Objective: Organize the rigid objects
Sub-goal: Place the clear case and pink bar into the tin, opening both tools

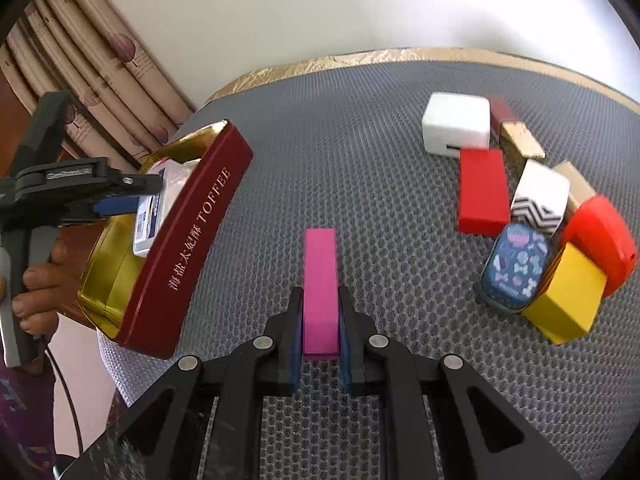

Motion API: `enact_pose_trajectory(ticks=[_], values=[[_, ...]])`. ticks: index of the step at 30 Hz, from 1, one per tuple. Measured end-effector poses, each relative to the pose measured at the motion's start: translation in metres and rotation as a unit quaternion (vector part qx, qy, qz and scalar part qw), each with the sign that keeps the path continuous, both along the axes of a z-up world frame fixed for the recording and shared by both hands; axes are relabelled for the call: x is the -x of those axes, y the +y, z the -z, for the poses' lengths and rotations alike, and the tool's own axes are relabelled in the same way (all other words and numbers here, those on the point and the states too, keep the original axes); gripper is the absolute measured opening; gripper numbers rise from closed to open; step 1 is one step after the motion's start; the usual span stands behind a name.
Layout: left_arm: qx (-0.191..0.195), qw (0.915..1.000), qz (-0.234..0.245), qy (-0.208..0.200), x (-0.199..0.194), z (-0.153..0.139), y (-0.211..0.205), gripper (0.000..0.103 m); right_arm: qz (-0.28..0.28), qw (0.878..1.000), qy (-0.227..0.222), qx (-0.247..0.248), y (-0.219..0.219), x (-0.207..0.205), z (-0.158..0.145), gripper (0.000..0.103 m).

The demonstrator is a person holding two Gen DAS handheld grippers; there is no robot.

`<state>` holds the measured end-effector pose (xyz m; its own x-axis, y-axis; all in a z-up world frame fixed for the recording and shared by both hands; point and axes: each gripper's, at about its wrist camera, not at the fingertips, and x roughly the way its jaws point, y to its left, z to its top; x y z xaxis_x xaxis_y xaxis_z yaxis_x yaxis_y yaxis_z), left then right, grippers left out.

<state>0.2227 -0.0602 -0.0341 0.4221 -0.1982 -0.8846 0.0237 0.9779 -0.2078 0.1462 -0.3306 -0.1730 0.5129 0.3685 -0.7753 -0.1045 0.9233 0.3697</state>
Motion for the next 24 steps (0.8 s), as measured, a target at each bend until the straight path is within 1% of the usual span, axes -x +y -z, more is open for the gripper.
enact_pose_trajectory(ticks=[1,3,4,5,6,7,8,9,11,12,13,14,16,17,18,20,21,22,24], values=[[0.016,0.9998,0.004,-0.014,0.005,-0.007,0.007,0.064,-0.001,1.0,-0.004,0.004,0.001,0.0,-0.004,0.014],[0.067,0.9974,0.023,-0.012,0.006,-0.012,0.015,0.065,-0.002,1.0,-0.013,0.01,0.003,-0.002,-0.014,0.014],[0.093,0.9956,0.014,-0.007,0.008,-0.014,0.023,0.064,-0.002,1.0,-0.017,0.009,0.004,-0.002,-0.019,0.014],[0.114,0.9934,-0.003,-0.013,0.014,-0.018,0.032,0.064,-0.003,1.0,-0.021,0.008,0.006,-0.003,-0.025,0.014],[0.131,0.9909,-0.017,-0.023,0.021,-0.022,0.041,0.064,-0.006,1.0,-0.025,0.007,0.008,-0.003,-0.032,0.014],[0.155,0.9865,-0.036,-0.037,0.034,-0.026,0.053,0.064,-0.012,0.999,-0.032,0.006,0.012,-0.003,-0.041,0.014],[0.167,0.9837,-0.05,-0.044,0.046,-0.028,0.063,0.064,-0.02,0.999,-0.04,0.005,0.018,-0.003,-0.051,0.014],[0.167,0.9829,-0.06,-0.047,0.056,-0.029,0.071,0.064,-0.029,0.998,-0.047,0.002,0.025,-0.003,-0.06,0.014],[0.143,0.9848,-0.081,-0.058,0.081,-0.034,0.089,0.064,-0.058,0.997,-0.055,-0.008,0.045,-0.007,-0.076,0.014],[0.102,0.9882,-0.095,-0.065,0.098,-0.036,0.096,0.064,-0.07,0.996,-0.056,-0.01,0.055,-0.011,-0.081,0.014],[0.049,0.9909,-0.104,-0.071,0.113,-0.039,0.1,0.064,-0.085,0.995,-0.057,-0.011,0.068,-0.014,-0.084,0.014],[0.011,0.9904,-0.111,-0.082,0.125,-0.041,0.102,0.064,-0.105,0.993,-0.054,-0.016,0.084,-0.019,-0.087,0.014],[-0.044,0.9844,-0.131,-0.109,0.147,-0.045,0.108,0.064,-0.128,0.99,-0.045,-0.029,0.109,-0.028,-0.088,0.014],[-0.067,0.9788,-0.147,-0.126,0.16,-0.049,0.115,0.064,-0.14,0.989,-0.035,-0.038,0.125,-0.035,-0.086,0.014],[-0.085,0.9712,-0.169,-0.146,0.174,-0.054,0.123,0.064,-0.152,0.987,-0.025,-0.044,0.14,-0.041,-0.084,0.014],[-0.082,0.9617,-0.197,-0.171,0.187,-0.06,0.135,0.064,-0.173,0.984,-0.008,-0.047,0.171,-0.051,-0.076,0.014],[-0.079,0.9587,-0.207,-0.179,0.19,-0.061,0.139,0.064,-0.178,0.983,0.0,-0.044,0.183,-0.055,-0.071,0.014],[-0.075,0.9561,-0.215,-0.185,0.193,-0.062,0.144,0.064,-0.181,0.983,0.008,-0.042,0.194,-0.06,-0.066,0.014],[-0.065,0.9542,-0.219,-0.193,0.195,-0.061,0.15,0.065,-0.182,0.982,0.026,-0.037,0.214,-0.072,-0.055,0.014]])
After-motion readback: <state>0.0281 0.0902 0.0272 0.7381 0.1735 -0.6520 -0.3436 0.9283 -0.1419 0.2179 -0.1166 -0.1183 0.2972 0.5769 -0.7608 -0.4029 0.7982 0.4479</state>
